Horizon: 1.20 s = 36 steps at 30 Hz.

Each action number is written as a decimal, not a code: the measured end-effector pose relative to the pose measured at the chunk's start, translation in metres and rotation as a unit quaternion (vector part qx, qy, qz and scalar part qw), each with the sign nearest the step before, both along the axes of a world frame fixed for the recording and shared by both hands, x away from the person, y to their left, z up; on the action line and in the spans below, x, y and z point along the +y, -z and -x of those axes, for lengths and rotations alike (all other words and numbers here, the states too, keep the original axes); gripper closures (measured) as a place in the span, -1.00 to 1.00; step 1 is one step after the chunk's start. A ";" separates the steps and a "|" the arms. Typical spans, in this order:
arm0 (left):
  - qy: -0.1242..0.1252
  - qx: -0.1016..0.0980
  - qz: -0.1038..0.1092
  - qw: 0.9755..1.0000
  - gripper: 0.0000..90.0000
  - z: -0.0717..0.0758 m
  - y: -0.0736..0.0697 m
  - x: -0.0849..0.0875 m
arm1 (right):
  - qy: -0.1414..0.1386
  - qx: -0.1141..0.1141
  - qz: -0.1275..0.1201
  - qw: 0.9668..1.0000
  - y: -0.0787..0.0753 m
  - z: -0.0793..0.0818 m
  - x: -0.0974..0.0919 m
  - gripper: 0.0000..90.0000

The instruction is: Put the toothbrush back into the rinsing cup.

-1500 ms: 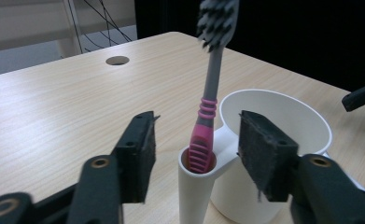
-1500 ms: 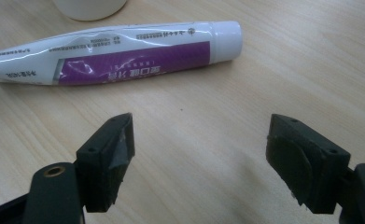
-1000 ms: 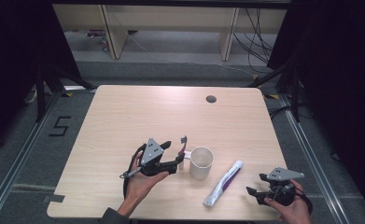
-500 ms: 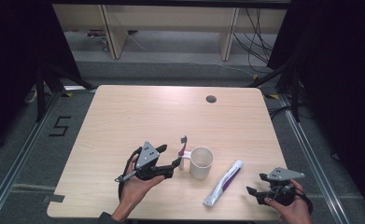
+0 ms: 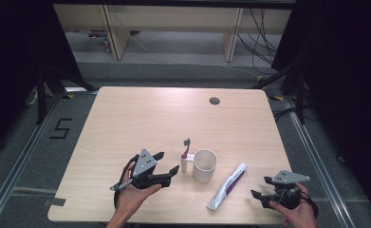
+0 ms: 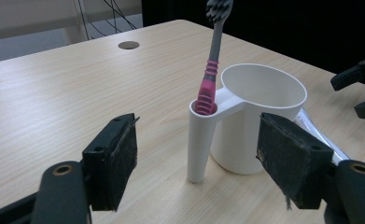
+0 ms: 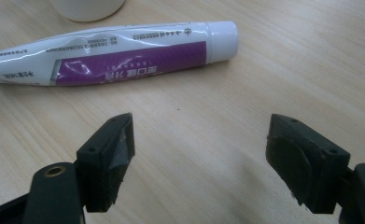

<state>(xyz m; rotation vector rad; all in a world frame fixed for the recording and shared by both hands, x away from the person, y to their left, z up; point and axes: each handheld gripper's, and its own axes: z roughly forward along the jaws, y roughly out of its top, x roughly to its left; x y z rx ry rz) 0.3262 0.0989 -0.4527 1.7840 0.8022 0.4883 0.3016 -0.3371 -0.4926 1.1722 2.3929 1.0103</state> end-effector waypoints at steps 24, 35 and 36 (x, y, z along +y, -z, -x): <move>0.000 0.015 -0.023 1.000 -0.40 0.012 0.017 0.019 | 0.012 0.006 -0.006 1.000 0.001 0.003 -0.002 -0.45; -0.001 0.027 -0.032 0.999 -0.50 0.028 0.030 0.030 | 0.012 0.003 -0.005 1.000 0.001 0.003 -0.004 -0.45; -0.002 0.027 -0.032 0.999 -0.51 0.029 0.031 0.031 | 0.018 0.010 -0.009 1.000 0.001 0.004 -0.003 -0.45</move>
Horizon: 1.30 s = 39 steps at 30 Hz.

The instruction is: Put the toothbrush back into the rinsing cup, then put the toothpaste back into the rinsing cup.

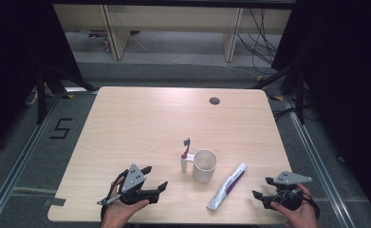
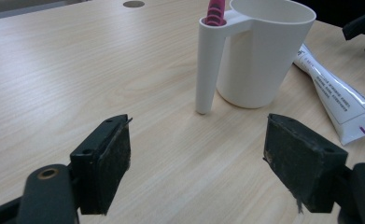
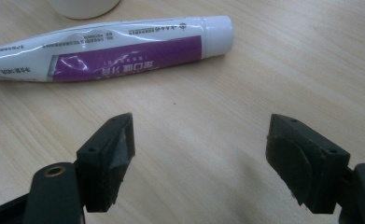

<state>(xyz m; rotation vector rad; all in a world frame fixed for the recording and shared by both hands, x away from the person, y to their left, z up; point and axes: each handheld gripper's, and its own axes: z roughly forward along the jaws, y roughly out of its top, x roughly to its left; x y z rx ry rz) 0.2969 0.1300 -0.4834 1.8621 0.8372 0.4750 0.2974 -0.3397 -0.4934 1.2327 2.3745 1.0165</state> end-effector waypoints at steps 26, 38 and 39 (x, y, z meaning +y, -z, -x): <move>0.021 0.030 -0.030 0.999 -0.60 0.028 0.014 0.003 | -0.014 -0.013 0.011 1.000 0.000 0.001 -0.004 -0.45; 0.017 0.037 -0.042 0.998 -0.60 0.034 0.016 0.010 | -0.055 -0.032 0.032 0.997 -0.017 -0.003 0.001 -0.44; 0.014 0.038 -0.038 0.998 -0.60 0.034 0.017 0.009 | -0.065 -0.034 0.040 0.996 -0.019 -0.004 0.003 -0.43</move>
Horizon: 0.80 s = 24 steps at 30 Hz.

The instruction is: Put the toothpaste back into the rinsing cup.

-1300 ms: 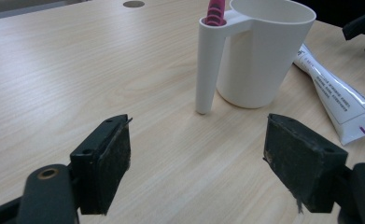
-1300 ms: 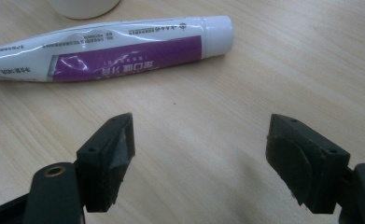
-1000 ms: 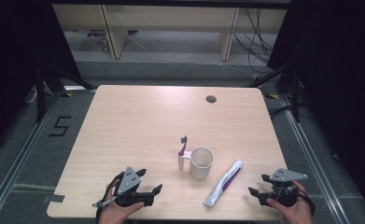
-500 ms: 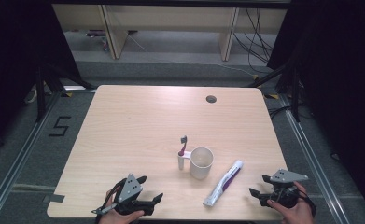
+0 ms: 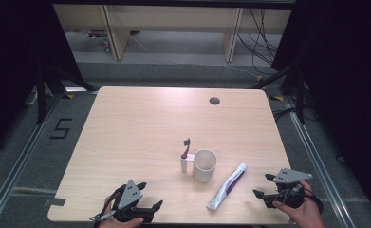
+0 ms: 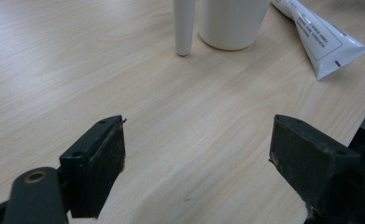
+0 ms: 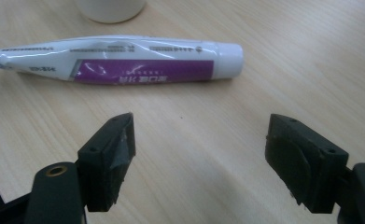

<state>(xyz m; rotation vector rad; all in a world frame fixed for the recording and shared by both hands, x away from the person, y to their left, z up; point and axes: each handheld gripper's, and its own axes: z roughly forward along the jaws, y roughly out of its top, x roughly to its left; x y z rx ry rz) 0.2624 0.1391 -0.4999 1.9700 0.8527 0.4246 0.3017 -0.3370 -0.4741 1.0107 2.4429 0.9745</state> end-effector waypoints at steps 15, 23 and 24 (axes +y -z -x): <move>0.004 0.003 -0.012 1.000 -0.60 0.000 0.003 0.001 | -0.122 -0.005 0.080 0.989 -0.014 -0.035 0.036 -0.40; 0.003 0.006 -0.010 1.000 -0.59 0.000 0.005 0.000 | -0.157 0.012 0.112 0.981 -0.013 -0.053 0.054 -0.40; 0.003 0.006 -0.011 1.000 -0.59 0.000 0.005 0.000 | -0.160 0.018 0.112 0.981 -0.013 -0.054 0.056 -0.40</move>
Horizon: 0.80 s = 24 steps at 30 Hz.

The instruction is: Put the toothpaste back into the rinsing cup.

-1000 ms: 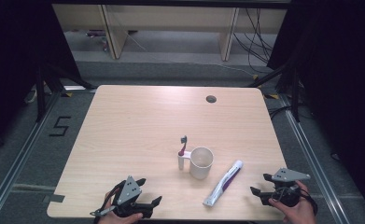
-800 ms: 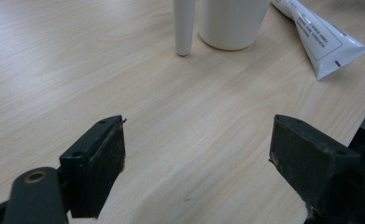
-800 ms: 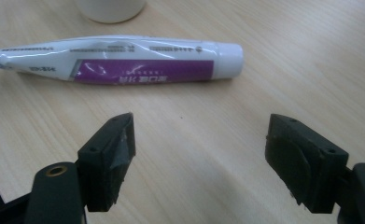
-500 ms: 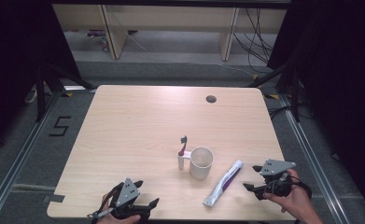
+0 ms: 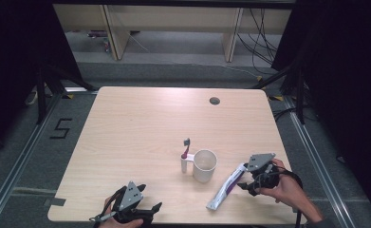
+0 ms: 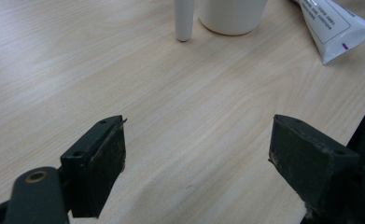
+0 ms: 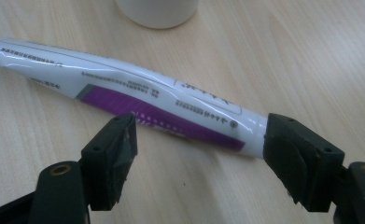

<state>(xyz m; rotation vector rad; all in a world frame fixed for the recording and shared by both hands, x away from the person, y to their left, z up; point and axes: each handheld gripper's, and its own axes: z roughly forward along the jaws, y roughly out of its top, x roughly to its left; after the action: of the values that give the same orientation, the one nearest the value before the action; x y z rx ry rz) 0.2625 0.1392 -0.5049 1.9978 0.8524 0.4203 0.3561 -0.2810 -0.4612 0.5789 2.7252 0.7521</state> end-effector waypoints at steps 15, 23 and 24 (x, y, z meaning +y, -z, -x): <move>-0.002 0.002 -0.005 1.000 -0.58 0.000 0.000 0.001 | -0.079 0.009 0.049 0.996 0.008 -0.019 0.027 -0.39; 0.002 0.003 -0.013 1.000 -0.58 0.000 0.000 0.001 | -0.103 0.019 0.064 0.992 0.011 -0.022 0.032 -0.37; 0.001 0.003 -0.012 1.000 -0.58 0.000 0.000 0.001 | -0.110 0.020 0.067 0.991 0.011 -0.022 0.032 -0.35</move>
<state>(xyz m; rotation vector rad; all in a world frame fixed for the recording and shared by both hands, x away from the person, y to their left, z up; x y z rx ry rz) 0.2625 0.1398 -0.5047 2.0222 0.8526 0.4248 0.3782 -0.2492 -0.4724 0.2706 2.8807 0.6034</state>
